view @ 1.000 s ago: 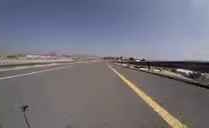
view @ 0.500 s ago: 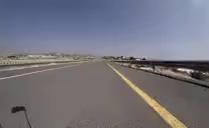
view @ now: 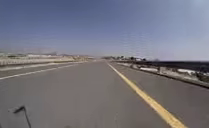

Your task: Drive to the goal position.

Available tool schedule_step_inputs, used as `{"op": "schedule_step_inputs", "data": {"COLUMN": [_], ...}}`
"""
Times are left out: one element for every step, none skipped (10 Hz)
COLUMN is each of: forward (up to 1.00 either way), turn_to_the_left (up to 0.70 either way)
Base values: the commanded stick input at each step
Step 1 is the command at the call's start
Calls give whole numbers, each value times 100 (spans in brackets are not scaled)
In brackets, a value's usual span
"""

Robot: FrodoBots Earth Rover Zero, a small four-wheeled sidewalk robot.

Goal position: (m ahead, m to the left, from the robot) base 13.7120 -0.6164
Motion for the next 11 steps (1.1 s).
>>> {"op": "schedule_step_inputs", "data": {"forward": [100,100,100,100,100,100,100,100,100,100,100], "turn_to_the_left": [0,0,0,0,0,0,0,0,0,0,0]}}
